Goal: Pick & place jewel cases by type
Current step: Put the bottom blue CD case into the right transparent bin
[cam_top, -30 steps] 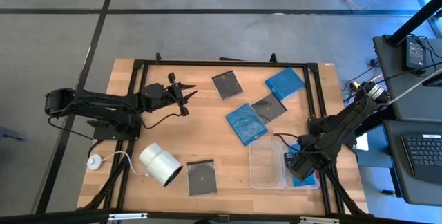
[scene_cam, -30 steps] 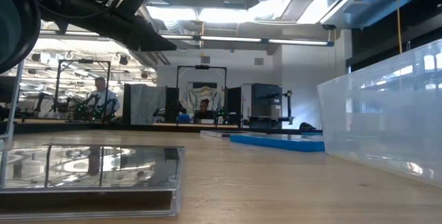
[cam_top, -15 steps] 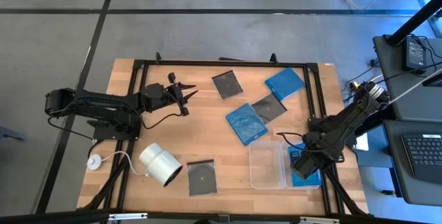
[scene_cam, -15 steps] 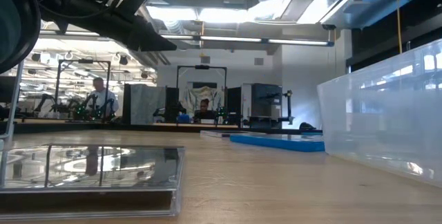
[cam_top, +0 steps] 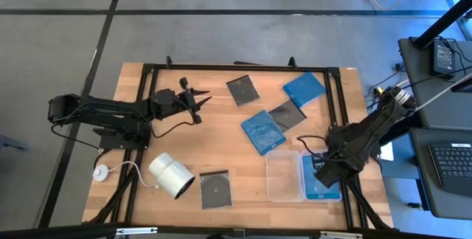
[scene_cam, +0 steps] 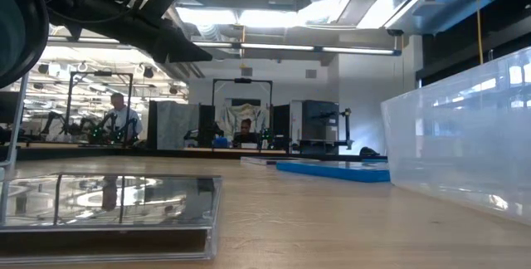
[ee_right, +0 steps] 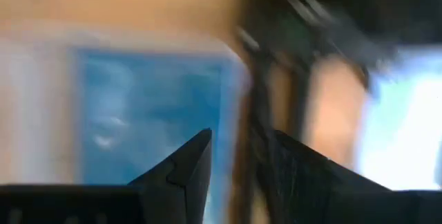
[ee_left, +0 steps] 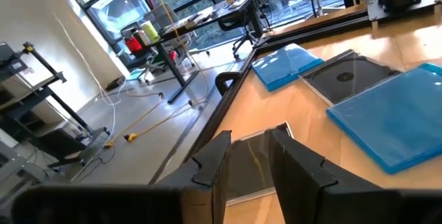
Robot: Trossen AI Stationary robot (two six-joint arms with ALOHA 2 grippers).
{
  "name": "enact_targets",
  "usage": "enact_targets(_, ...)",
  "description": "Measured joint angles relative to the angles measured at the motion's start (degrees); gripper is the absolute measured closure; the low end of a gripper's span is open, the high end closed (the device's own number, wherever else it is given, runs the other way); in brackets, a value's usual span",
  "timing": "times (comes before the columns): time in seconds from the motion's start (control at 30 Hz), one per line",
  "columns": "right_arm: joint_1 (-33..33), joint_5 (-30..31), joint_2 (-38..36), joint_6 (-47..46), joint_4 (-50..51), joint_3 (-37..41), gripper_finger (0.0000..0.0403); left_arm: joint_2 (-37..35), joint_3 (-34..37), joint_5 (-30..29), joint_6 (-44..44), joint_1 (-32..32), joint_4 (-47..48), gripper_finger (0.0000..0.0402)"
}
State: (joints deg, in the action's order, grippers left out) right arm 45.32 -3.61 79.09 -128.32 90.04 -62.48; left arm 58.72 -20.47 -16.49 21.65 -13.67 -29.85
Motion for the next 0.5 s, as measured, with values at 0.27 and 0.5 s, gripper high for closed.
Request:
enact_targets(0.27, 0.0, 35.4, -5.8, 16.7, 0.1, -0.5, 0.0253, 0.0, 0.0, 0.1, -4.5, 0.0, 0.0, 0.0303)
enact_targets(0.5, -0.6, 52.9, -7.3, 30.9, -0.1, -0.5, 0.0253, 0.0, 0.0, 0.1, -11.6, 0.1, 0.0, 0.0304)
